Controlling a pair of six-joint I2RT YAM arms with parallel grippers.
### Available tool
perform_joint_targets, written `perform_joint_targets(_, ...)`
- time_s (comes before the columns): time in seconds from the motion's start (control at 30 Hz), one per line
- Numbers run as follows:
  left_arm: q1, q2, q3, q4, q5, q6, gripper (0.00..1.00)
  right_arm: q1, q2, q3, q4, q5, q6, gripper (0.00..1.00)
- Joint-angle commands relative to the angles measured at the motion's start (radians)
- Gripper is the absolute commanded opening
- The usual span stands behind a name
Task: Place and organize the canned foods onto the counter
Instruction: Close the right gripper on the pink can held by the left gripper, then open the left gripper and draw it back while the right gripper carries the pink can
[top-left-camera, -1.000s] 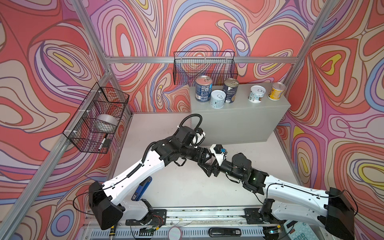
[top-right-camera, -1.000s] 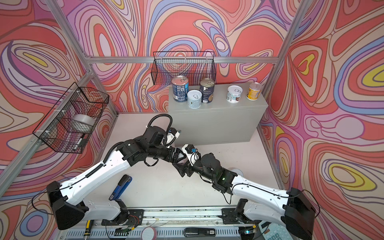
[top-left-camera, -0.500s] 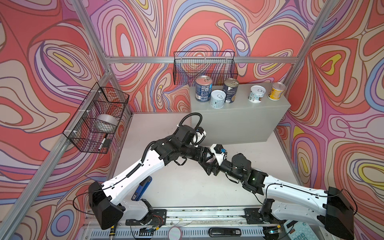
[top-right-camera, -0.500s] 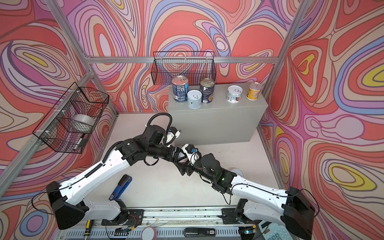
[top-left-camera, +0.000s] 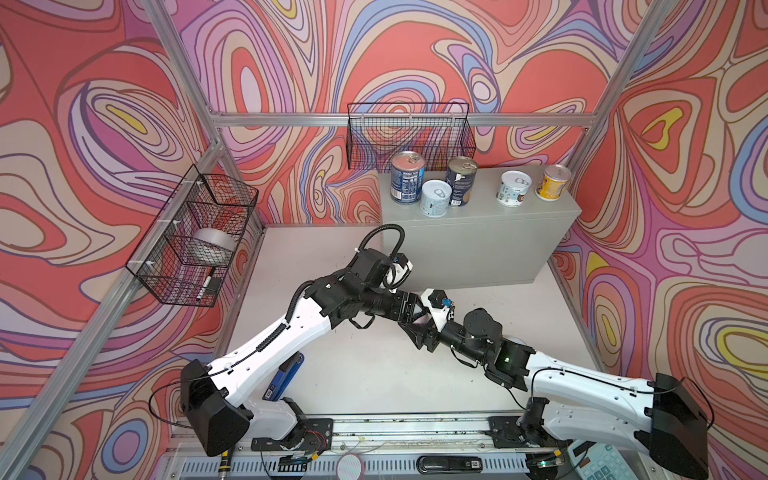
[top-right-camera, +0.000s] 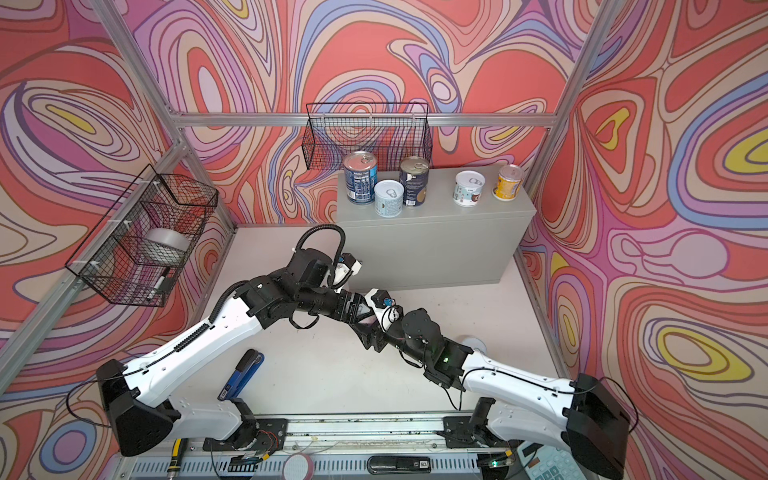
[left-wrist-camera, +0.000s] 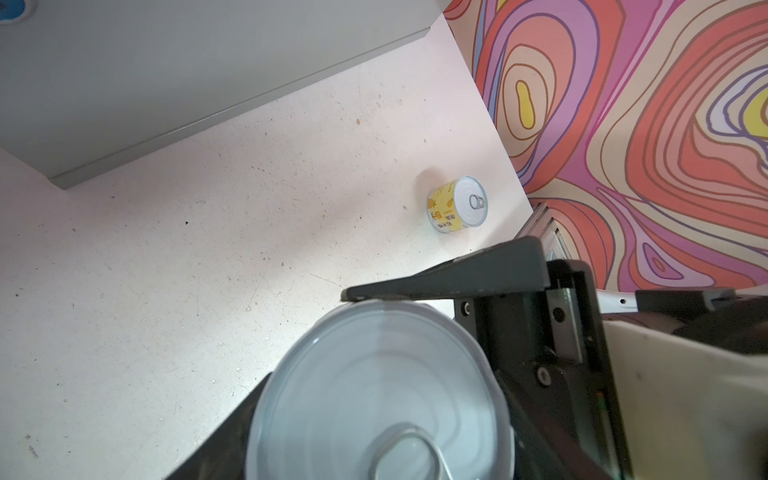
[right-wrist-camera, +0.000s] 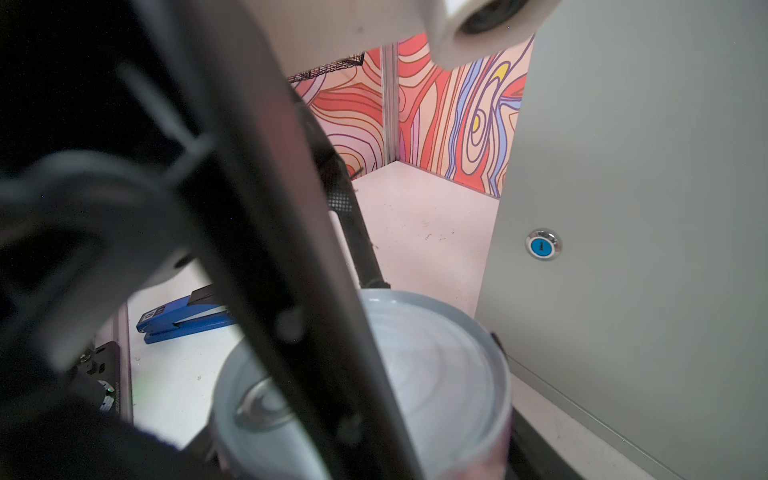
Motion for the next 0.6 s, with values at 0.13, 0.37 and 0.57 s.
perform_joint_targets(0.13, 0.014, -0.005, 0.005, 0.063, -0.018, -0.03, 0.8, 0.003, -0.031, -0.011, 0.008, 0.053, 0.017, 0.59)
perform_joint_targets(0.37, 0.016, -0.045, -0.011, 0.051, -0.111, -0.047, 1.0, 0.003, -0.056, -0.02, -0.009, 0.085, 0.025, 0.56)
perform_joint_targets(0.57, 0.025, -0.074, -0.023, 0.016, -0.19, -0.044, 1.0, 0.002, -0.104, -0.013, -0.047, 0.094, 0.012, 0.56)
